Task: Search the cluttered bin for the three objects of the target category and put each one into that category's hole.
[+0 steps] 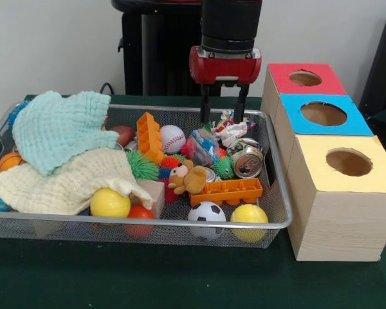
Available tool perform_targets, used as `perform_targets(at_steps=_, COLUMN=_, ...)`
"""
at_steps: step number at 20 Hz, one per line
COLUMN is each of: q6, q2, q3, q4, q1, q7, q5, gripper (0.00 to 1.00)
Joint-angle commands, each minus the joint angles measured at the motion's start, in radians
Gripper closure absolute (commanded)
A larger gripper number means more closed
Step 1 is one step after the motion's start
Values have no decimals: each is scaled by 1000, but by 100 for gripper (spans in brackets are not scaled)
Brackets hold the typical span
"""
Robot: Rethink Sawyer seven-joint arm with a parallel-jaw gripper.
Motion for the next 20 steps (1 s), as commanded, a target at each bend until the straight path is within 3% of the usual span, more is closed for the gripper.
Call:
perform_targets(at_steps=1, q6=101, q2=-4, q3=-3, q4=-20, q1=-33, q7=18, q5=-27, gripper=0)
perform_targets(at_steps=9, q6=92, q2=13, q3=-8, q4=-34, q1=-37, q7=9, q5=-45, gripper=0)
perform_targets(at_steps=20, q6=12, q2=91, q3=-46, q4=-68, q1=-8, q7=40, q5=-88, gripper=0)
